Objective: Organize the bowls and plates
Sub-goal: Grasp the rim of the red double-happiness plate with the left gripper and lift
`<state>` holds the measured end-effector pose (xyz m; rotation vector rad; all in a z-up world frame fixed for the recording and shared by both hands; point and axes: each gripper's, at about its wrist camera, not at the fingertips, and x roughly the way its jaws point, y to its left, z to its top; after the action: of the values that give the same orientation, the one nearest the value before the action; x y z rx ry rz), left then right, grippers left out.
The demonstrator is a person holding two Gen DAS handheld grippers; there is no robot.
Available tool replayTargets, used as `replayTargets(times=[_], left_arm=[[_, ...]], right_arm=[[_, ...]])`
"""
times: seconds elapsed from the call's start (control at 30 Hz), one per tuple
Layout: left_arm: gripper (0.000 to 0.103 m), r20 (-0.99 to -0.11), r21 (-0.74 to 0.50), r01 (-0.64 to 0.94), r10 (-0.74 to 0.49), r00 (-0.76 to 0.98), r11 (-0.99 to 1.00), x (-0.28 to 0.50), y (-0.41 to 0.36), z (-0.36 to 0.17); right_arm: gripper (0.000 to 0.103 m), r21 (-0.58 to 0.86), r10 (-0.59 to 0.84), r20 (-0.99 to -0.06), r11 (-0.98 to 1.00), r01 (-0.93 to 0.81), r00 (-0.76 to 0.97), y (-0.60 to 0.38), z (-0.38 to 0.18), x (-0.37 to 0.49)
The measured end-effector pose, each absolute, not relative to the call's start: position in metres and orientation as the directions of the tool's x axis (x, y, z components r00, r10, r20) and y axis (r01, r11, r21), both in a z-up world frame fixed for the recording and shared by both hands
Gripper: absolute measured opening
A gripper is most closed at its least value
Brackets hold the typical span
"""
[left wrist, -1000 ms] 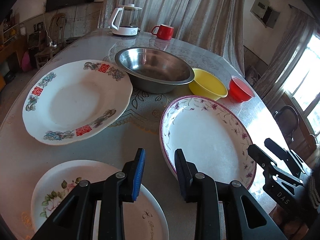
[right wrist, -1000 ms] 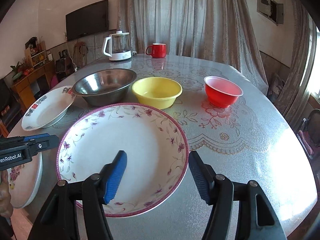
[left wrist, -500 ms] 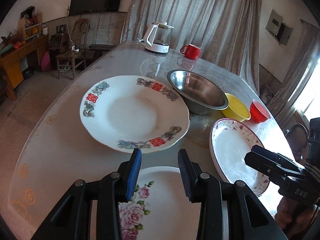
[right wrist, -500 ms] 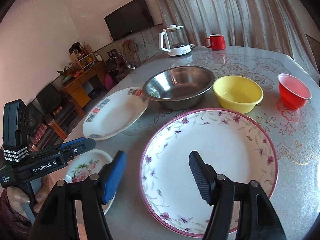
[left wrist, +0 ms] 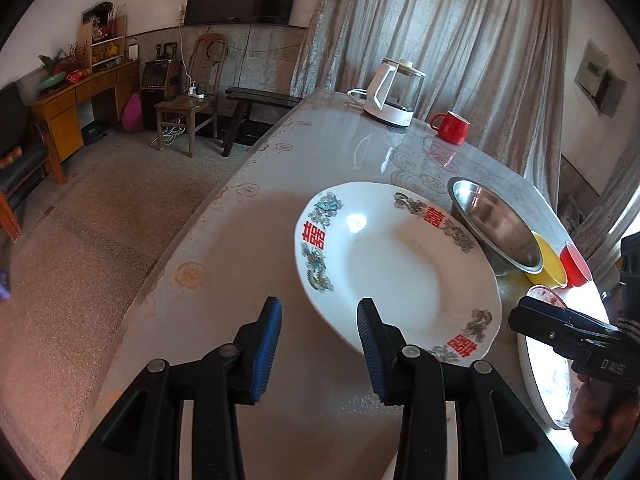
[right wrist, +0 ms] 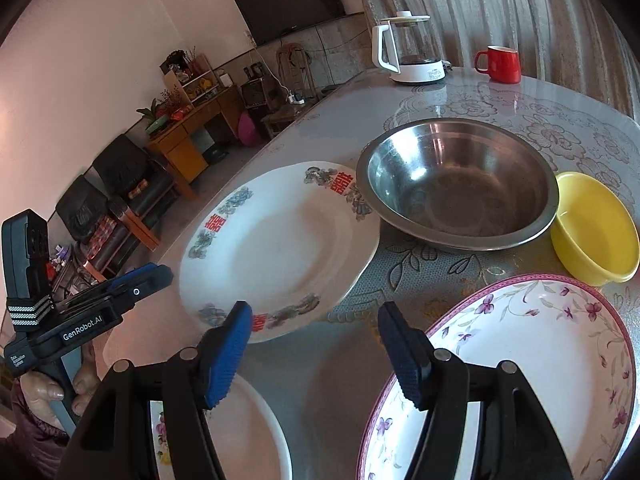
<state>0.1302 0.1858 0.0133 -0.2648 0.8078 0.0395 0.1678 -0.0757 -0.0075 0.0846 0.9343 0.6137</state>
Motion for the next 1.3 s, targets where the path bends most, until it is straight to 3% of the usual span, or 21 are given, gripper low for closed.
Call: replayTargets(times=[0.7,0.73,0.8,1.1,1.17,1.3], left_arm=[[0.038,-0.738,-0.331,-0.093,-0.197,0.646,0.939,0.222,0.2,-0.02],[0.032,-0.735,-0.337,-0.084,-0.206,0.646,0.938,0.226,0.199,-0.021],[0.03,-0.746,-0.328,-0.094,-0.197,0.637,0.94,0.229,0.197,-0.025],[0.026,-0.753,-0.328,-0.04,-0.236,0.614,0.944,0.192,0.193,-0.024],[0.027,-0.759,-0.289,-0.019,-0.217,0.614,0.957,0.189,0.188,-0.024],[0.043,-0.761,-0.298,-0.021,-0.224,0.609,0.954,0.195,0.183,-0.023]], right_arm=[[0.067,0.31,0.501,-0.777,0.831,-0.461,0.381,-0.042,-0.031,0.226],[0.067,0.308,0.499,-0.778,0.832,-0.462,0.381,-0.04,-0.032,0.227],[0.067,0.3,0.495,-0.782,0.832,-0.466,0.38,-0.037,-0.034,0.229],[0.056,0.212,0.427,-0.813,0.85,-0.482,0.395,-0.029,-0.034,0.227],[0.059,0.168,0.39,-0.838,0.85,-0.499,0.382,-0.022,-0.036,0.229],[0.06,0.133,0.369,-0.845,0.847,-0.515,0.388,-0.015,-0.037,0.23]])
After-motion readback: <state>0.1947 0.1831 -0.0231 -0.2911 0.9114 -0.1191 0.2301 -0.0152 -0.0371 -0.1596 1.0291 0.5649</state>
